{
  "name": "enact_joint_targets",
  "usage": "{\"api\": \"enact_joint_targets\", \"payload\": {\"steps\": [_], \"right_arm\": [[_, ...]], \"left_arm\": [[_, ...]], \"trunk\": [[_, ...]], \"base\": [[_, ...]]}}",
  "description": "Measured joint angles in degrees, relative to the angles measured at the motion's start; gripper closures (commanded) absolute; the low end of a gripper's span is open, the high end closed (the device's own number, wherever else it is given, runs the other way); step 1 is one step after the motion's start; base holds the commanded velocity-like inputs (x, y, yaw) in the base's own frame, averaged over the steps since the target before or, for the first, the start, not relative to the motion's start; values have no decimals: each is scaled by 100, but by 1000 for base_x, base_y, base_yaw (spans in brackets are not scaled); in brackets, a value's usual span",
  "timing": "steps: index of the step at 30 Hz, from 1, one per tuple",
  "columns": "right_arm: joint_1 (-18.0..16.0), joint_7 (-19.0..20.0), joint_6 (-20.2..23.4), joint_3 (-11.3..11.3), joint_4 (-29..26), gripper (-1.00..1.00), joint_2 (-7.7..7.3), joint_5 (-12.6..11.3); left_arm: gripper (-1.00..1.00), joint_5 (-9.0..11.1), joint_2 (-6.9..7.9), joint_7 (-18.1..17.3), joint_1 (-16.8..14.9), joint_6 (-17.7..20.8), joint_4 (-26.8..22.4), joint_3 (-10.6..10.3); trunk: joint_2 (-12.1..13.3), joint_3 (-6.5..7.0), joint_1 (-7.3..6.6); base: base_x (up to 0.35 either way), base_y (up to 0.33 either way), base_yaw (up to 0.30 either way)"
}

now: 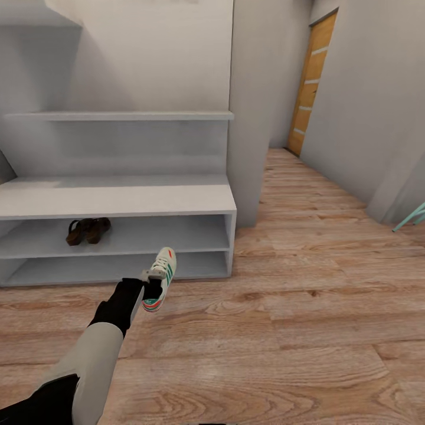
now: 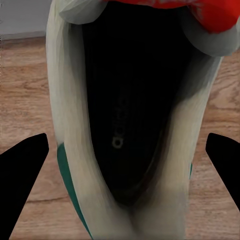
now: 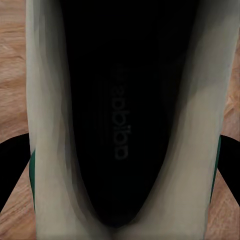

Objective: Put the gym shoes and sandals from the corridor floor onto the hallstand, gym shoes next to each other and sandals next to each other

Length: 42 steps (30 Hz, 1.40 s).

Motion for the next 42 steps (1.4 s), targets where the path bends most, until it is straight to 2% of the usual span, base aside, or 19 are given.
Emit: {"api": "enact_joint_targets", "payload": {"steps": [10,28,35,42], "right_arm": [[0,0,1,-1,17,100,0,4],[1,0,2,-1,17,100,0,9],[0,0,0,-1,19,100,0,9],[0,0,0,-1,21,100,0,8]], "left_arm": [[100,-1,0,8,0,-1,-41,-10],[100,7,-3,9,0,-2,-42,-5],[100,8,0,9,0,0,-42,0],[100,9,0,9,5,0,-44,-1]], "trunk": [[0,0,-3],[0,0,-3],[0,0,-3],[0,0,0]], "base": [[217,-15,0],[288,-152,0],[325,-38,0],[105,-3,0]]}}
